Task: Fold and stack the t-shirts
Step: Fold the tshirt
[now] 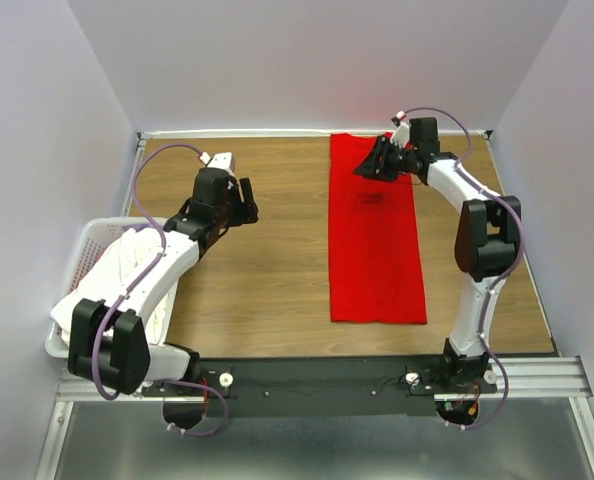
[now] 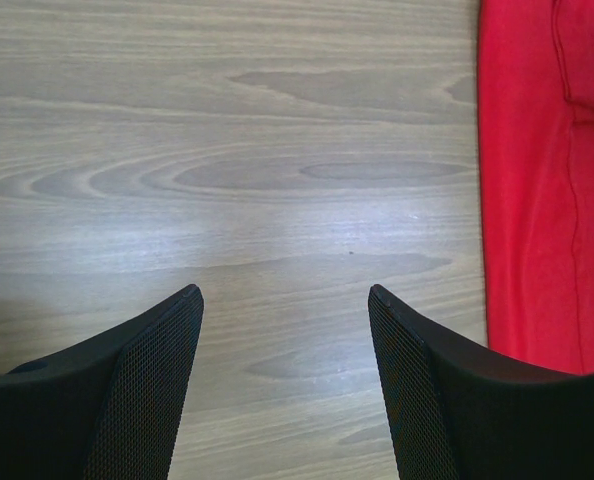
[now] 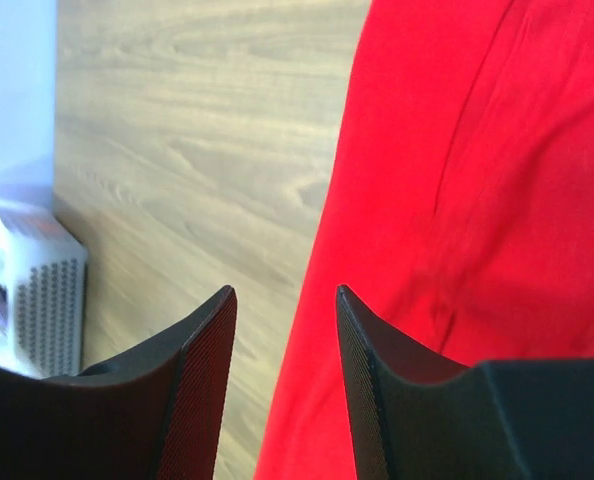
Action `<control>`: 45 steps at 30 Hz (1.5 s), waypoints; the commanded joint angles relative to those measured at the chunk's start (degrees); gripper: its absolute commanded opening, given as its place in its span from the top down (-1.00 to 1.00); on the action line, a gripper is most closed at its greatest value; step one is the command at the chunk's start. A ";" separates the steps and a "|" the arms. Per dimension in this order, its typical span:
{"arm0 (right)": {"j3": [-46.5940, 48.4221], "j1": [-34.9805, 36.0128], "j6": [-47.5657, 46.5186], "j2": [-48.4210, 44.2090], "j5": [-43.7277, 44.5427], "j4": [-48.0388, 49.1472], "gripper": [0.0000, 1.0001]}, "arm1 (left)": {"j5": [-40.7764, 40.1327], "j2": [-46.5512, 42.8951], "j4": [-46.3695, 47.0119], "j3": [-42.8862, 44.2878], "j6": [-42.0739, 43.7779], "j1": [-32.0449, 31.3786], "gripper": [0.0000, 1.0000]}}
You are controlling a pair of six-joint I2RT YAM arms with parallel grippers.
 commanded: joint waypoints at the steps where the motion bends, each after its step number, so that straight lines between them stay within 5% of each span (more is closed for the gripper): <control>1: -5.79 0.48 -4.23 -1.50 3.98 -0.50 -0.02 | 2.69 2.01 2.05 1.67 -0.07 -1.55 -0.50; 11: -2.46 1.37 -3.36 3.75 11.80 5.11 0.00 | 2.87 2.37 2.22 1.14 -0.07 -3.23 -0.50; 23: 9.49 0.40 2.27 17.29 6.89 7.05 0.00 | 2.17 -2.47 1.69 -2.90 -1.74 -3.84 -0.50; 33: 7.57 3.47 5.96 20.82 2.66 9.51 0.00 | 1.73 -4.05 1.69 -3.87 -2.09 -3.93 -0.50; 40: 1.68 7.69 18.24 20.11 7.57 21.54 0.00 | 1.99 -5.28 1.08 -4.48 -1.92 -3.93 -0.50; 45: 5.97 9.63 20.81 21.17 10.22 22.79 0.00 | 2.26 -6.42 -0.06 -5.54 -1.57 -3.93 -0.49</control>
